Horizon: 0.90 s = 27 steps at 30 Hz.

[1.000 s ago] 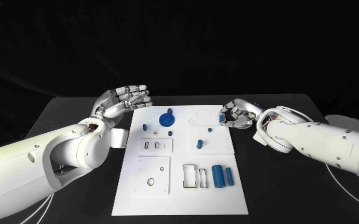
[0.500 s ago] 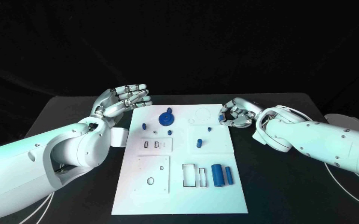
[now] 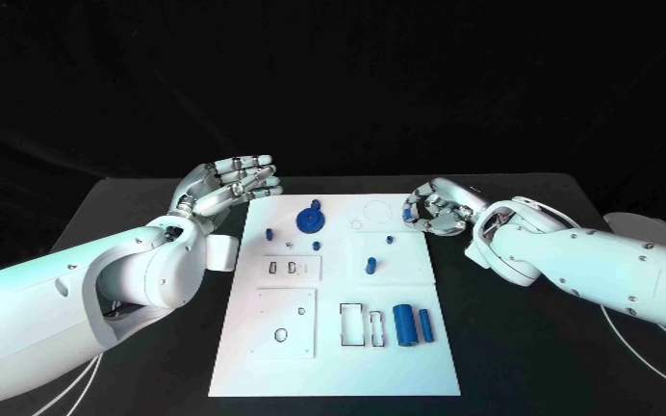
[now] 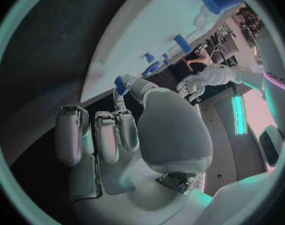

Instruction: Assemble the parts on the task board

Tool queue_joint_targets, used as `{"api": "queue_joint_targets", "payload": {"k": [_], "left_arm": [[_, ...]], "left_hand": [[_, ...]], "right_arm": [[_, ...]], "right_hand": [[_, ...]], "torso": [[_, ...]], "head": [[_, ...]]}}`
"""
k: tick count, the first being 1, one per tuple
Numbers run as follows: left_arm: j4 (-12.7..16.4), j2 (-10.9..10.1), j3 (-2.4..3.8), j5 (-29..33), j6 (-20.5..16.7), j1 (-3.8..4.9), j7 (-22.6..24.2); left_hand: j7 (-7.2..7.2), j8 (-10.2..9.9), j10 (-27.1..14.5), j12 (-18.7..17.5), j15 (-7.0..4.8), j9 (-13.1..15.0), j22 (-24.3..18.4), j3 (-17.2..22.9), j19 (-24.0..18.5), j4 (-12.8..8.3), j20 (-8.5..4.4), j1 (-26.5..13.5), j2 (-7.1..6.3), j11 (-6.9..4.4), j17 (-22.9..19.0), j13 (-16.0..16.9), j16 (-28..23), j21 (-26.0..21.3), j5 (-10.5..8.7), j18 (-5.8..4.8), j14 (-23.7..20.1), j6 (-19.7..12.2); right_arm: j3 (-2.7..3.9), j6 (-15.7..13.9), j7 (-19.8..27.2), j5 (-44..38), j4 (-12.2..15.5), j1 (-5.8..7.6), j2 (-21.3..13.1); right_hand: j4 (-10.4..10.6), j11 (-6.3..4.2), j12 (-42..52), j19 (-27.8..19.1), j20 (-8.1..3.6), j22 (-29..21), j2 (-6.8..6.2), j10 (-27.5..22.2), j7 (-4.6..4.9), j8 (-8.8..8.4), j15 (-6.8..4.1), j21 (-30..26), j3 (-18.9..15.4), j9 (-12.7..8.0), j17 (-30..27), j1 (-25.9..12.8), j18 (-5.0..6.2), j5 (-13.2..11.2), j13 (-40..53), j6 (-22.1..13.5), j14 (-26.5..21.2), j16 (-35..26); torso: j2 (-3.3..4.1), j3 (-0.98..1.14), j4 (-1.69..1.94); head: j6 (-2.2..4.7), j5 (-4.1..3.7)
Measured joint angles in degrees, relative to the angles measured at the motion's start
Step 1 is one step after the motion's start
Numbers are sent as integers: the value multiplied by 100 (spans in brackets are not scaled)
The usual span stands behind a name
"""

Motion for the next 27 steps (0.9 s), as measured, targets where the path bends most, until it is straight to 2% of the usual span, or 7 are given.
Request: {"api": "queue_joint_targets", "payload": {"k": [4, 7, 13, 19, 23, 27], "left_arm": [[-33, 4, -1, 0, 0, -1, -1], [-78, 20, -2, 6, 1, -3, -1], [-211, 96, -3, 22, 5, -5, -2], [-303, 161, -6, 40, 9, -8, -3], [-322, 183, -6, 47, 14, -8, -3], [-326, 190, -7, 52, 17, -9, -3]], "left_hand": [[0, 0, 0, 0, 0, 0, 0, 0, 0, 0, 0, 0, 0, 0, 0, 0, 0, 0, 0, 0, 0, 0], [0, 0, 0, 0, 0, 0, 0, 0, 0, 0, 0, 0, 0, 0, 0, 0, 0, 0, 0, 0, 0, 0], [0, 0, 0, 0, 0, 0, -6, -16, 0, -16, 0, 0, 0, 0, -1, 0, -22, 0, 0, 0, 0, 0], [0, 0, 0, 0, 0, 0, -6, -16, 0, -16, 0, 0, 0, 0, 0, 0, -22, 0, 0, 0, 0, 0], [0, 0, 0, 0, 0, 0, -6, -16, 0, -16, 0, 0, 0, 0, 4, 0, -22, 0, 0, 0, 0, 0], [0, 0, 0, 0, 0, 0, -5, -16, 0, -16, 0, 0, 0, 0, 4, 0, -22, 0, 0, 0, 0, 0]], "right_arm": [[7, -100, -122, -24, 334, 35, -18], [14, -159, -275, -70, 586, 71, 48], [15, -198, -669, -259, 968, 96, 513], [-4, -165, -981, -450, 1003, 89, 951], [-24, -112, -1155, -587, 937, 39, 1252], [-45, -53, -1299, -768, 866, -51, 1454]], "right_hand": [[19, -18, 0, 0, 0, 0, 22, 19, 0, 0, 0, 0, 20, 0, 5, -23, 0, 10, 0, 0, 0, 0], [22, -21, 0, 0, 0, 0, 43, 21, -1, 0, -20, 40, 23, 0, 5, -44, 0, 11, -1, -1, 21, 0], [22, -20, 0, 20, -20, -1, 43, 21, -4, 0, -20, 40, 23, -1, 4, -45, 0, 10, -1, -4, 21, 0], [34, -20, 3, 20, -20, -1, 51, 21, -10, 0, -23, 40, 34, -2, 4, -54, 0, 40, -1, -10, 18, 0], [40, -20, 23, 15, -25, -1, 64, 21, -11, 0, -40, 40, 39, -4, 4, -103, 0, 41, -2, -12, 0, 0], [26, -23, 23, -2, -41, -1, 65, 17, -15, 0, -40, 40, 53, -4, 4, -116, 0, 79, -2, -16, 0, 0]], "torso": [[-27, -16, -6], [-55, -28, -16], [-117, -53, -35], [-168, -82, -24], [-192, -111, -10], [-201, -125, 0]], "head": [[1, 35], [-24, 77], [-83, 187], [-146, 240], [-181, 293], [-209, 336]]}}
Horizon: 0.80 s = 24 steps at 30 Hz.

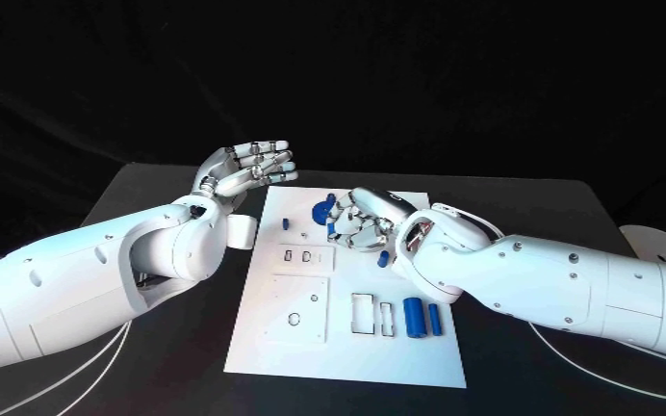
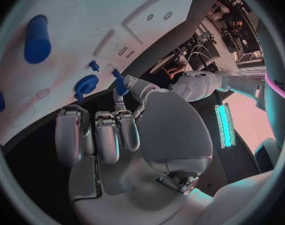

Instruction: Assemble the parts on the task board

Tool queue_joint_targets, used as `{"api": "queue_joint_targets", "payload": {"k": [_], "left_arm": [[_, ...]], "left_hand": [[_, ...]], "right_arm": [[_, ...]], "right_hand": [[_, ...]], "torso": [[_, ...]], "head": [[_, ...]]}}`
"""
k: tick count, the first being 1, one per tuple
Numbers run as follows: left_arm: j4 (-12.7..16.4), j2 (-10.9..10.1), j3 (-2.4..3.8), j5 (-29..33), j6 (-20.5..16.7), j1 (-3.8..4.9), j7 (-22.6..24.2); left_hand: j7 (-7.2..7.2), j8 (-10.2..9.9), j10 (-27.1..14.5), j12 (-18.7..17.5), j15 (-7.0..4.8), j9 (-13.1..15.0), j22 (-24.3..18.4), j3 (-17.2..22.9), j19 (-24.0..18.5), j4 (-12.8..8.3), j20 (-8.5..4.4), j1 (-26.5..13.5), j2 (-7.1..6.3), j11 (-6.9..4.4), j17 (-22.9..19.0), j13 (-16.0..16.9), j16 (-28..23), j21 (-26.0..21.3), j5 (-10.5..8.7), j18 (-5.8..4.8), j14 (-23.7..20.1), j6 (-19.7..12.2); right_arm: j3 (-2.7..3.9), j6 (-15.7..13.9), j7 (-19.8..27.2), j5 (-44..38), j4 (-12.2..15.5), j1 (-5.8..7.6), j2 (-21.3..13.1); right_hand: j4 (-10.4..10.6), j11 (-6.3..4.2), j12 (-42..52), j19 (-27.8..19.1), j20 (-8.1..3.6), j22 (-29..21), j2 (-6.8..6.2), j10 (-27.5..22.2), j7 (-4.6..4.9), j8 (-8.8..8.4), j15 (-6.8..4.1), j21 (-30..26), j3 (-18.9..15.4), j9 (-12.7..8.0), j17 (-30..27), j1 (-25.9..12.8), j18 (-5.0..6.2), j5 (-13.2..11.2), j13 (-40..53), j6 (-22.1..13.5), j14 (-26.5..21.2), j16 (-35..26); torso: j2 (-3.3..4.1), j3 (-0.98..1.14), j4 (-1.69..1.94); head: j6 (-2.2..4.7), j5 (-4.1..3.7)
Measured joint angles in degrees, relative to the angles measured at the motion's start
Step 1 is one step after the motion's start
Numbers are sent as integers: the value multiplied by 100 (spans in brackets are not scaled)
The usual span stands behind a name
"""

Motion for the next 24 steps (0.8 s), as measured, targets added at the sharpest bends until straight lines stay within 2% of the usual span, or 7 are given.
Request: {"api": "queue_joint_targets", "payload": {"k": [4, 14, 17, 24], "left_arm": [[5, 2, 0, 4, 3, 0, 0], [37, 19, -1, 10, 13, 0, -2], [41, 22, -1, 11, 17, 0, -3], [47, 15, -1, 13, 27, 0, -6]], "left_hand": [[0, 0, 0, 0, 0, 0, 0, 0, 0, 0, 0, 0, 0, 0, 0, 0, 0, 0, 0, 0, 0, 0], [0, 0, 0, 0, 0, 0, 1, 0, 0, 0, 0, 0, 0, 0, -1, 0, 0, 0, 0, 1, 0, 0], [0, 0, 0, 0, 0, 0, 1, 0, 0, 0, 0, 0, 0, 0, -1, 0, 0, 0, 0, 0, 0, 0], [0, 0, 0, 0, 0, 0, 1, 0, 0, 0, 0, 0, 0, 0, -1, 0, 0, 0, 0, 0, 0, 0]], "right_arm": [[-17, 62, -133, -202, -55, -97, 159], [-39, 111, -329, -615, -150, -363, 407], [-42, 110, -364, -710, -175, -407, 455], [-43, 107, -428, -850, -240, -440, 488]], "right_hand": [[-2, -17, 0, 0, 0, 0, 0, -17, -5, 0, 0, 0, 2, 0, 0, 0, 0, 6, 0, -5, 0, 0], [-2, -17, 0, 0, 1, -1, -34, -17, -6, 0, 0, 0, 2, 0, -1, -91, 0, 6, 0, -6, 0, 0], [-2, -16, 0, 0, 1, 3, -39, -17, -6, 0, 0, 0, 2, 0, -1, -97, 0, 6, -1, -6, 0, 0], [-1, -17, 0, 0, 1, 4, -39, -17, -15, 0, 0, 0, 1, 0, -1, -97, 0, 6, -1, -15, 0, 0]], "torso": [[-1, -9, 7], [1, -4, 15], [1, 3, 15], [1, 5, 10]], "head": [[-26, 32], [-90, 86], [-102, 97], [-126, 123]]}}
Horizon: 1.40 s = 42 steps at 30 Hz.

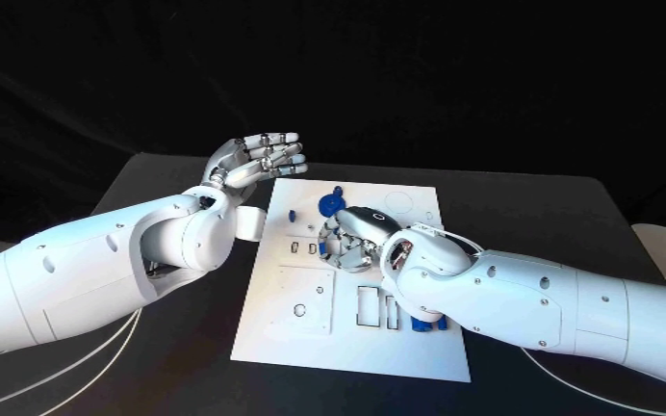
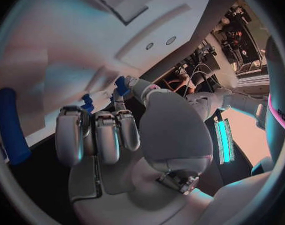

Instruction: Assemble the parts on the task board

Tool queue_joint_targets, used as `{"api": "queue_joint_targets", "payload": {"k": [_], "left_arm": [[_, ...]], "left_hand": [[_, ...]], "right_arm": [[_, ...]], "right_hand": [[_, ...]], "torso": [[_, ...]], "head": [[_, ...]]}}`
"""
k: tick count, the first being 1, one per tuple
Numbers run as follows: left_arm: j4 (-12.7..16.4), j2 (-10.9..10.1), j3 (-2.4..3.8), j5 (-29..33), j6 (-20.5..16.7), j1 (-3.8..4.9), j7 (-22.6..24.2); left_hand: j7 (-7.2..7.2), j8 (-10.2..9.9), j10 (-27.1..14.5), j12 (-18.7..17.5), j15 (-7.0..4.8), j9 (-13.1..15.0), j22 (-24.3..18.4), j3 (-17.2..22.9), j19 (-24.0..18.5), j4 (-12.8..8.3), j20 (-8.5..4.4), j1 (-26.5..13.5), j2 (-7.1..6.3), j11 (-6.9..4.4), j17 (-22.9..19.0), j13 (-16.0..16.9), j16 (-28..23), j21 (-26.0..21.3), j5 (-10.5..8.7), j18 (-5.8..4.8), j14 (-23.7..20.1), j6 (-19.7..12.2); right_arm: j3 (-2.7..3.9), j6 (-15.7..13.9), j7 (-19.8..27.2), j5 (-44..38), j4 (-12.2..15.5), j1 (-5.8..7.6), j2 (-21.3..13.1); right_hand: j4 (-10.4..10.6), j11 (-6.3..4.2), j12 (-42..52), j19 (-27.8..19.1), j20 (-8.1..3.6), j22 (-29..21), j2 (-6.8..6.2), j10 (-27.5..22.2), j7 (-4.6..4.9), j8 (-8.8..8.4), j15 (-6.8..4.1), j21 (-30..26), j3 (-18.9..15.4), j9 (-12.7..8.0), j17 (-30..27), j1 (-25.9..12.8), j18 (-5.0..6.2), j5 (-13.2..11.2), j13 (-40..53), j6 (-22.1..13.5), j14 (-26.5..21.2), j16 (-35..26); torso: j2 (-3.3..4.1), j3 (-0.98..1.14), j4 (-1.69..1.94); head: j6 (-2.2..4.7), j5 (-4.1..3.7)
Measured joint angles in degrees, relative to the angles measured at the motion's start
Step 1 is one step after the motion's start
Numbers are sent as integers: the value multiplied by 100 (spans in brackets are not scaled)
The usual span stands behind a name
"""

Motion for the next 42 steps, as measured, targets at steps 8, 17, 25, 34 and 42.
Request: {"api": "queue_joint_targets", "payload": {"k": [8, 17, 25, 34, 42], "left_arm": [[6, -6, 1, 1, 8, 0, -4], [8, -9, 1, 2, 14, 0, -9], [11, -14, 0, 2, 19, 0, -13], [15, -14, 0, 3, 24, 0, -18], [14, -14, 0, 4, 29, 1, -22]], "left_hand": [[0, 0, 0, 0, 0, 0, 0, 0, 0, 0, 0, 0, 0, 0, 0, 0, 0, 0, 0, 0, 0, 0], [0, 0, 0, -3, 0, 0, 0, 1, 0, -1, 0, -1, 1, 0, 0, 0, 0, 0, 0, 0, 0, 0], [0, 0, 0, -25, 0, 0, -7, 15, 0, -15, 0, -31, 31, 0, 5, 0, 0, 0, 0, 0, 0, 0], [0, 0, 0, -24, 0, 0, -6, 16, 0, -15, 0, -31, 31, 0, 4, 0, 0, 0, 0, 0, 0, 0], [0, 0, 0, -24, 0, 0, -6, 15, 0, -15, 0, -30, 31, 0, 4, 0, 0, 0, 0, 0, 0, 0]], "right_arm": [[-1, -7, -53, -124, -95, -10, 46], [-1, -28, -67, -235, -188, -13, 128], [-1, -48, -67, -281, -253, -15, 180], [2, -69, -55, -296, -344, -14, 238], [-3, -64, -46, -296, -363, -18, 246]], "right_hand": [[0, 0, 0, 0, 0, -1, -27, 0, -1, 2, 0, 0, -1, 0, 0, -27, 0, -2, 0, -1, 0, 0], [0, 0, 0, 0, 0, -1, -61, 0, -2, 56, 0, -24, -1, 1, -1, -60, 0, -3, 0, -2, 0, 0], [0, 0, 0, 0, 1, -2, -62, 0, -11, 70, 0, -24, -1, 1, -1, -61, 0, -4, 0, -11, 0, 0], [0, 0, 0, 0, 1, -2, -100, 0, -13, 134, 0, -23, -2, 5, -1, -98, 0, -34, -1, -13, 0, 0], [0, 53, -82, 0, 1, -3, -205, -52, -12, 122, 0, -68, -1, 220, -1, -204, 0, -101, 4, -111, 0, 0]], "torso": [[0, 1, -3], [1, 4, -3], [2, 4, -5], [4, 4, -6], [3, 7, -7]], "head": [[-12, 16], [-19, 21], [-14, 23], [-10, 21], [-18, 24]]}}
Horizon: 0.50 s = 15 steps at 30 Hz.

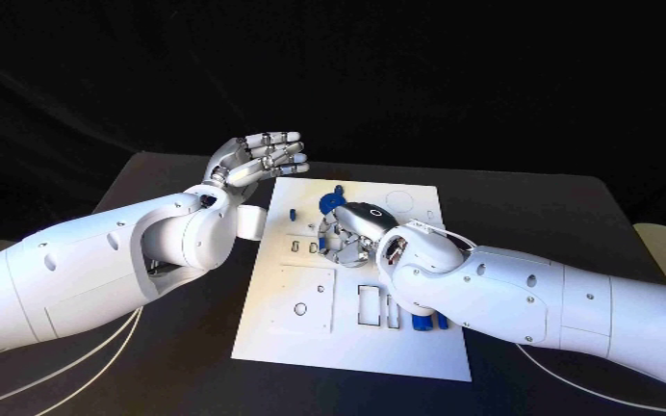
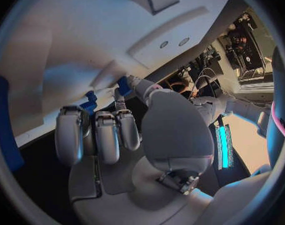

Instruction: Assemble the parts on the task board

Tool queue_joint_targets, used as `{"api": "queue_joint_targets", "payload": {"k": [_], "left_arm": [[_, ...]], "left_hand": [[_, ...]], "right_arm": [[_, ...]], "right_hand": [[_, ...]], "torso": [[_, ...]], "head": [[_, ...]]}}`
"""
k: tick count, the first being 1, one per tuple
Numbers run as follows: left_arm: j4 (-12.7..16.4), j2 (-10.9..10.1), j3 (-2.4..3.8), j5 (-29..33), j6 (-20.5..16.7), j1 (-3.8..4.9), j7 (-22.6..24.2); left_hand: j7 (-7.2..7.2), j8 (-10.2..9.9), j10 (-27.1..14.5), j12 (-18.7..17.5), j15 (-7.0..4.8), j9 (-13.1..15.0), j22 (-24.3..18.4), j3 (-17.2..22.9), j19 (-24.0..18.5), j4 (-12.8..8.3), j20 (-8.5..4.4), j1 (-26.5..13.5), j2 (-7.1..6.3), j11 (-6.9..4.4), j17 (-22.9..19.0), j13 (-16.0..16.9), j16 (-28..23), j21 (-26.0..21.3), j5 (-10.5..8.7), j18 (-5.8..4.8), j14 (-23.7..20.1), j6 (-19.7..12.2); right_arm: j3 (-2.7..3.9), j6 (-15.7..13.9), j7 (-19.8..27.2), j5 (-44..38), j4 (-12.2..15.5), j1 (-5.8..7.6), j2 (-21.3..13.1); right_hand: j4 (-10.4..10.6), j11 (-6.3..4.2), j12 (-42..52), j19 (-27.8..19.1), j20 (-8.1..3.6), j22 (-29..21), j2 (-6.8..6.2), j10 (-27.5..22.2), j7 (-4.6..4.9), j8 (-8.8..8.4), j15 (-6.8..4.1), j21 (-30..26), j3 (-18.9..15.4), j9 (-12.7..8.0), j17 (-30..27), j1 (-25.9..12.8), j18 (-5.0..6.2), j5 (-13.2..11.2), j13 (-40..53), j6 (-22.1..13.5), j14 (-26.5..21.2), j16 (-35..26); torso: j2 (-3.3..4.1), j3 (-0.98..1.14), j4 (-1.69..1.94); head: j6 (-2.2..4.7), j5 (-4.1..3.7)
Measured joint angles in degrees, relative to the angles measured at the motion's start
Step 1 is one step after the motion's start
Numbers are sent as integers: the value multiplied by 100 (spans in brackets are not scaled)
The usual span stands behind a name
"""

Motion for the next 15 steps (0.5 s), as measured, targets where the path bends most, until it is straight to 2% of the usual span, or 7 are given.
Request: {"api": "queue_joint_targets", "payload": {"k": [5, 15], "left_arm": [[-1, 0, 0, 0, 3, 0, -2], [-4, 0, 1, 1, 8, 0, -9]], "left_hand": [[0, 0, 0, 0, 0, 0, 0, 0, 0, 0, 0, 0, 0, 0, 0, 0, 0, 0, 0, 0, 0, 0], [0, 0, 0, 0, 0, 0, 0, 0, 0, 0, 0, 0, 0, 0, -1, 0, 0, 0, 0, 0, 0, 0]], "right_arm": [[-5, 12, -2, 0, 1, -4, -2], [-17, 38, -19, -1, 10, -22, -8]], "right_hand": [[17, 22, -31, -10, 11, 0, -49, -22, 51, -55, 0, -21, -16, -38, 0, -49, 0, 1, 0, -51, 0, 0], [17, 51, -50, -42, 43, -1, -103, -51, 82, -115, 43, -43, -67, -69, 0, -104, 0, 1, -1, -122, -1, 0]], "torso": [[1, 1, -4], [0, 2, -4]], "head": [[-3, 2], [2, 3]]}}
